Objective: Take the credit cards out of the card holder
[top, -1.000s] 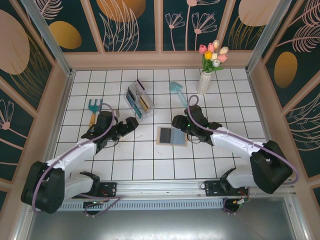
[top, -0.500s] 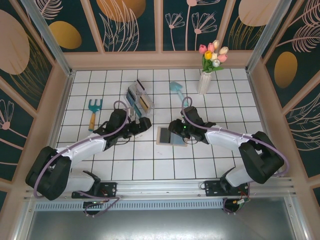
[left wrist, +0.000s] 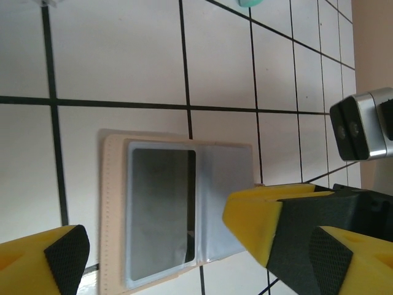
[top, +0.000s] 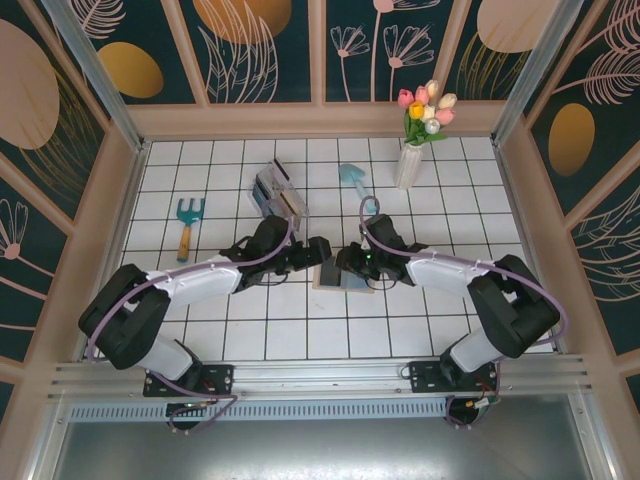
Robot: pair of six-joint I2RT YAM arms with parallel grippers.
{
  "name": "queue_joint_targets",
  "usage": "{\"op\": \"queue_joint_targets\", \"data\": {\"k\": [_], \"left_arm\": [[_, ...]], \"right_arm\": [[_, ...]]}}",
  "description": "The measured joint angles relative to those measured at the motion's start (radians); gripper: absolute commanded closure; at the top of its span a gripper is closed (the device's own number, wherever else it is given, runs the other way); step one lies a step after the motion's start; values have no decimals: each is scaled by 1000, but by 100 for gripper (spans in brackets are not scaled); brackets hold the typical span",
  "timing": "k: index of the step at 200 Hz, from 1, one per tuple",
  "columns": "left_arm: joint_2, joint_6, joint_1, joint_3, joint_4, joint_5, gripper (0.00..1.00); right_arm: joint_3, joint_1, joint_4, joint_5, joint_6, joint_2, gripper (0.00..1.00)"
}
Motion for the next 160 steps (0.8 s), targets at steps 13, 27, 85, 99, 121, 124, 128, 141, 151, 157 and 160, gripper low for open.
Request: {"op": "queue_joint_targets", "data": {"k": [13,27,85,99,121,124,128,141,151,157,160], "left_arm": [[19,-8,-20,13,0,-19,9],[42,-14,-35,34,-2,-34,11],[80,-19,-54,88,-9,-57,18],[86,-15,-55,88,-10,-65,26],[108,-10,-57,102,-31,-76,39],[112,-6,-57,106,-35,-77,41],[117,-8,-57,111,-39,-77,42],[132,-6,-57,126,-52,-80,48],[138,-3,-57,130,-56,-84,52],[141,-6,-57,132,-58,-88,53],[142,-6,-57,132,-59,-90,53]], "right_arm": [[-1,-1,-10,-10,-12,6,69],[-13,-2,-10,-13,-14,6,69],[-80,-16,51,-28,14,2,69],[-95,-24,70,-35,26,-3,70],[-105,-37,90,-36,42,-19,72],[-106,-39,91,-36,43,-21,73],[-106,-42,92,-36,43,-26,73],[-106,-53,97,-37,43,-35,73],[-106,-61,98,-40,43,-39,74],[-106,-65,98,-41,42,-39,74],[-106,-67,98,-42,41,-39,74]]}}
